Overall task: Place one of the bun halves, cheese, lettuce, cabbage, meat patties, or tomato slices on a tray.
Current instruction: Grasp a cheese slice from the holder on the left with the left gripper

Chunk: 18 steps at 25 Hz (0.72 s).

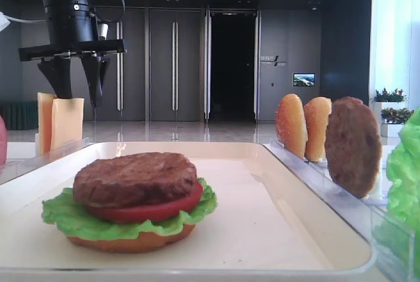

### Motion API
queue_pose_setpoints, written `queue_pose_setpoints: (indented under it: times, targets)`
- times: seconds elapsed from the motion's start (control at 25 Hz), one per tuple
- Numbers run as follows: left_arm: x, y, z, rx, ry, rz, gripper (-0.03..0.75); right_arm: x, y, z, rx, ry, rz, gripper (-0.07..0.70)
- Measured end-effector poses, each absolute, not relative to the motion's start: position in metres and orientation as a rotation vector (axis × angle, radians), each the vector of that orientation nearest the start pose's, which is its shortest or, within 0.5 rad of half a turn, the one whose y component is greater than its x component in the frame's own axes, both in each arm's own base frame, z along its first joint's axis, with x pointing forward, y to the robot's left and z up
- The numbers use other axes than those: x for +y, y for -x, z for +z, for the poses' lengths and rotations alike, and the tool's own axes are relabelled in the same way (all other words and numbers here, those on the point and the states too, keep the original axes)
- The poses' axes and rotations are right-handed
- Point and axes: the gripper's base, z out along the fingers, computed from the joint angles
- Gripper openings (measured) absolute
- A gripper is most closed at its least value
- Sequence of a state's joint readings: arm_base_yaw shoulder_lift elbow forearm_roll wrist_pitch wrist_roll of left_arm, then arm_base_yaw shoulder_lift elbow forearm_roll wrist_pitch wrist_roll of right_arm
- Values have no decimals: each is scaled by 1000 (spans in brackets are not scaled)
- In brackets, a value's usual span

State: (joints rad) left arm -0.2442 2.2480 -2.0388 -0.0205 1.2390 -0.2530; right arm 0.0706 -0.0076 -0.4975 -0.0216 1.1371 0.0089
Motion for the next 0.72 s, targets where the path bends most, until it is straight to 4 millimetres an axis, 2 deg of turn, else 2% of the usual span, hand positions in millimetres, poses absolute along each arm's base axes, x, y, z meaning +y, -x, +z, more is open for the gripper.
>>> queue_pose_setpoints:
  times: [0.72]
  targets:
    - [-115,-466,209,2961,25,-54,345,-2,9,270,2115,63,21,369]
